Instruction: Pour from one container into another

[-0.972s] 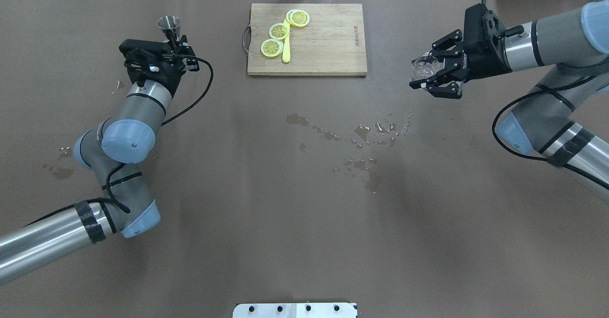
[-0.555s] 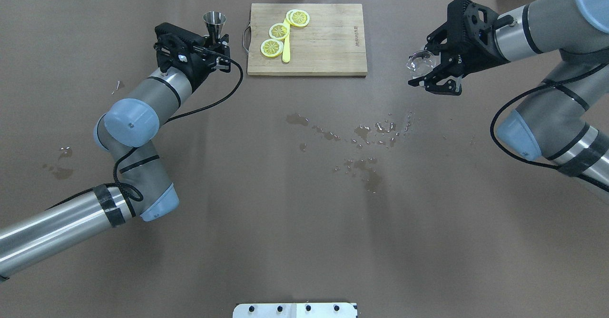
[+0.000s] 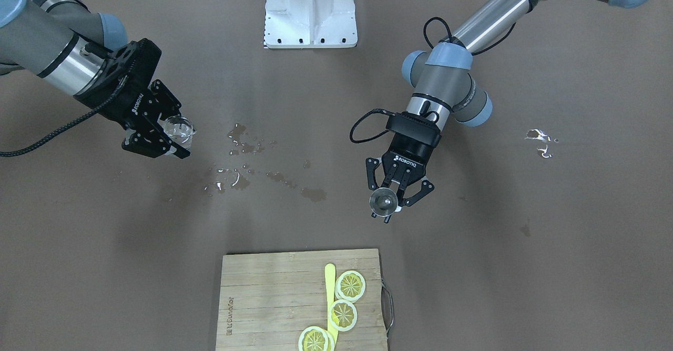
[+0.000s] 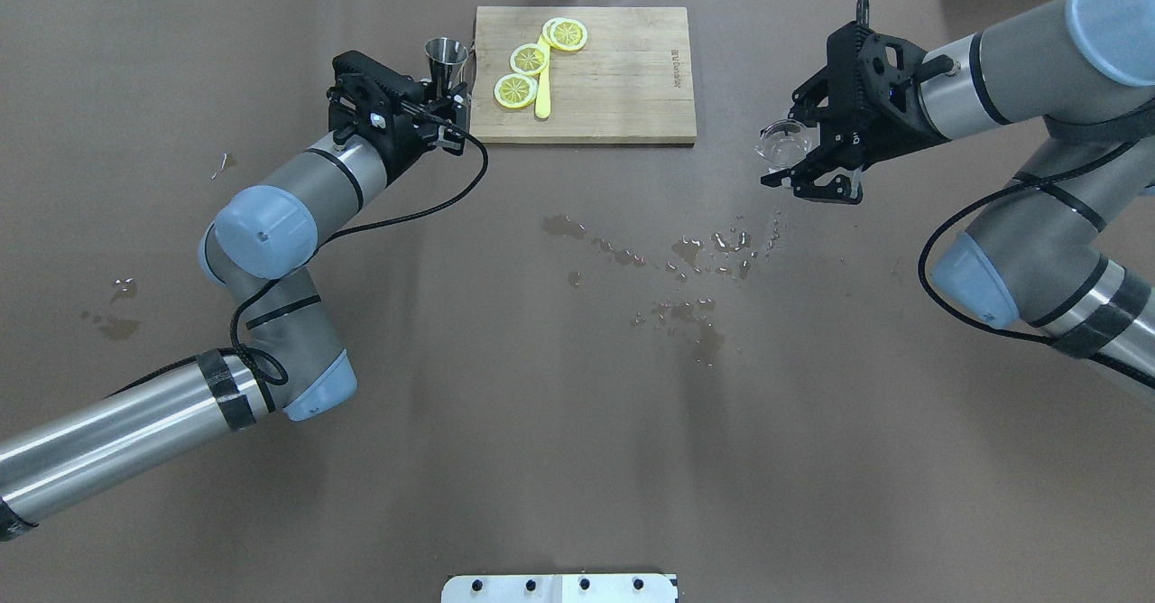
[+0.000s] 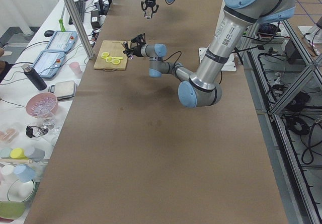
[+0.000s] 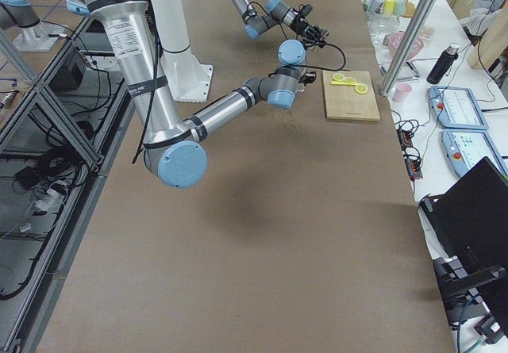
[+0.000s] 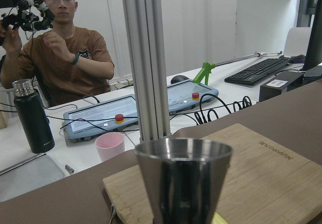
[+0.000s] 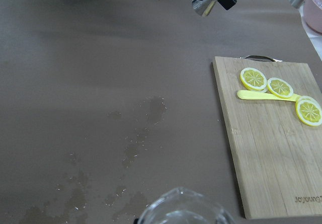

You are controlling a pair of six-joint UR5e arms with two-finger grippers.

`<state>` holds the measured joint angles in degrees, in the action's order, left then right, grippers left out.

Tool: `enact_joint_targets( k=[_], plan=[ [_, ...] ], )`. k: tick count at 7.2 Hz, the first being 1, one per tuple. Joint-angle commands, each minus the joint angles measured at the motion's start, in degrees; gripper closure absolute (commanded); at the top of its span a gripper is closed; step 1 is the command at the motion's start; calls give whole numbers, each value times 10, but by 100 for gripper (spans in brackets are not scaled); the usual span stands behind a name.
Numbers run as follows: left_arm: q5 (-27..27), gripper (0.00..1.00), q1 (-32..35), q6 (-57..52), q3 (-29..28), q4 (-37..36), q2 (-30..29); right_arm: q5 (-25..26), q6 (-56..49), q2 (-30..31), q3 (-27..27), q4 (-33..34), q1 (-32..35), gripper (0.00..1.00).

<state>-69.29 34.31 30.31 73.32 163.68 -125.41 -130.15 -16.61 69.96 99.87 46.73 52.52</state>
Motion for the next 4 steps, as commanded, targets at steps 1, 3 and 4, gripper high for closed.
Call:
enact_joint_targets(
  k=[1,3,4],
  plan=[
    [6,100,-31,-10,-12,-3,-28,-2,2,-1,-4,-1,-1,100],
    [7,100,-50,-11,-10,-3,-34,-8,3,3,-2,-1,0,100],
    [7,100,-71,-11,-6,1,-41,-19,3,7,-1,-4,1,100]
  ],
)
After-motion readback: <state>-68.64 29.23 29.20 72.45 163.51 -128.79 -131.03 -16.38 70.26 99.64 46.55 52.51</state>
